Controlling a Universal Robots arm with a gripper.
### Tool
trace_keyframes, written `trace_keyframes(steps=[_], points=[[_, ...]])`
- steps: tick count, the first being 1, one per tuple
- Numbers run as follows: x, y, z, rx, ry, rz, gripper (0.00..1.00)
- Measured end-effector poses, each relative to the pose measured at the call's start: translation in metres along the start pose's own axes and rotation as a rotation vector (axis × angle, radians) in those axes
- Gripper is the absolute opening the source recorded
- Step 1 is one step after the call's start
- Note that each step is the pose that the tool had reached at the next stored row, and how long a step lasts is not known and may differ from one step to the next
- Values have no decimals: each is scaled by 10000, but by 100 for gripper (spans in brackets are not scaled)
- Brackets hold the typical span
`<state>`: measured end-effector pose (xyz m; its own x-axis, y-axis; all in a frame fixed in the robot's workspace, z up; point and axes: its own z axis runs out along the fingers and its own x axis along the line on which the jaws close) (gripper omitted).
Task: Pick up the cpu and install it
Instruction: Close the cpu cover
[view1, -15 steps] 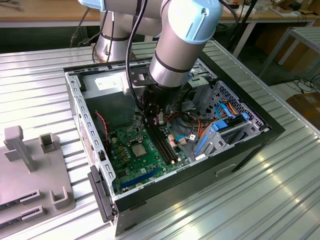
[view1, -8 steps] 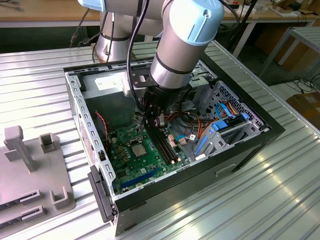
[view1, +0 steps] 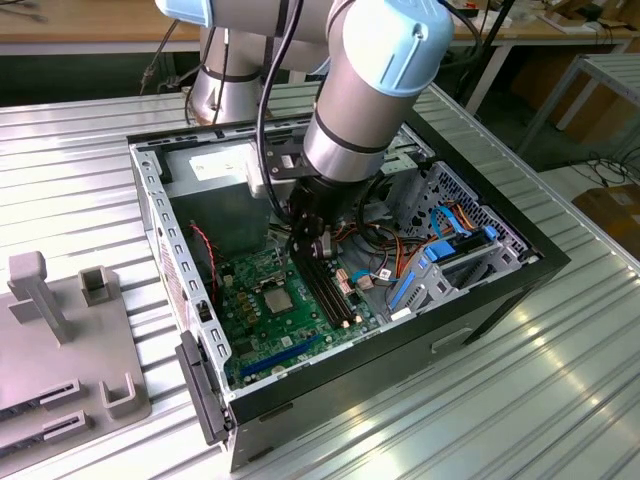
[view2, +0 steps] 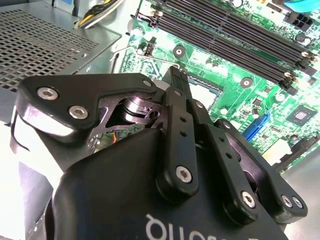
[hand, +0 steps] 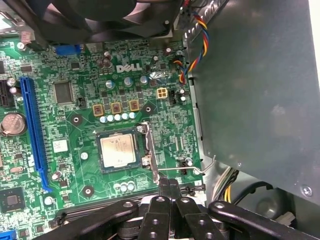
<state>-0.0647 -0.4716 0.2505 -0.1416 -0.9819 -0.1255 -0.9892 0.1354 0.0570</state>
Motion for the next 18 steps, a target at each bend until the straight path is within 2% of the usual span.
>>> trace_keyframes(steps=[11,18], points=[[83,-11,-11,-2,1,-12,11],[83,-11,-12,-2,2,-17,11]])
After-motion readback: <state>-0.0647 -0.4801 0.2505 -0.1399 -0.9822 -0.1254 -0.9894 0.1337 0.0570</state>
